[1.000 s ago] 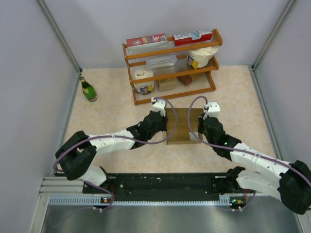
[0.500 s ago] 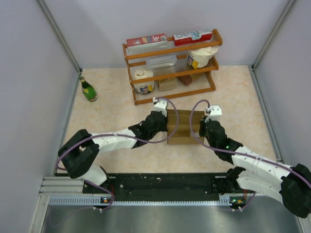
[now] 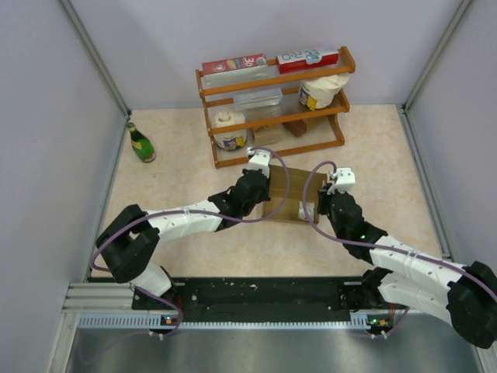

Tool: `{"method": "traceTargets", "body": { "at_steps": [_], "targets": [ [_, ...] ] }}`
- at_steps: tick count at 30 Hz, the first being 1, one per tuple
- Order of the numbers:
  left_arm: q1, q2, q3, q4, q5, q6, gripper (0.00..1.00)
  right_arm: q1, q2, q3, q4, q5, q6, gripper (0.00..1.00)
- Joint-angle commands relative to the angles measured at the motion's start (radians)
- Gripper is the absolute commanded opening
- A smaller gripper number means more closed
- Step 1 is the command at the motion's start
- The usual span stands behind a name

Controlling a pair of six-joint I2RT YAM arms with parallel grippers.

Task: Fold the paper box

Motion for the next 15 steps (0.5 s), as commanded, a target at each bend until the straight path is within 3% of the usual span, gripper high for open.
{"method": "traceTargets", "body": {
  "at_steps": [1,6,15],
  "targets": [
    [-0.034,0.022,0.049,0.104,0.170,-0.067,0.04,0.055,0.013,-0.014,0.193,-0.163,0.029,0.00],
    [-0.034,0.029,0.003,0.131,0.213,-0.156,0.13,0.058,0.006,-0.038,0.203,-0.156,0.045,0.00],
    [-0.034,0.045,-0.009,0.136,0.249,-0.204,0.13,0.061,-0.017,-0.049,0.194,-0.149,0.048,0.00]
  ]
}}
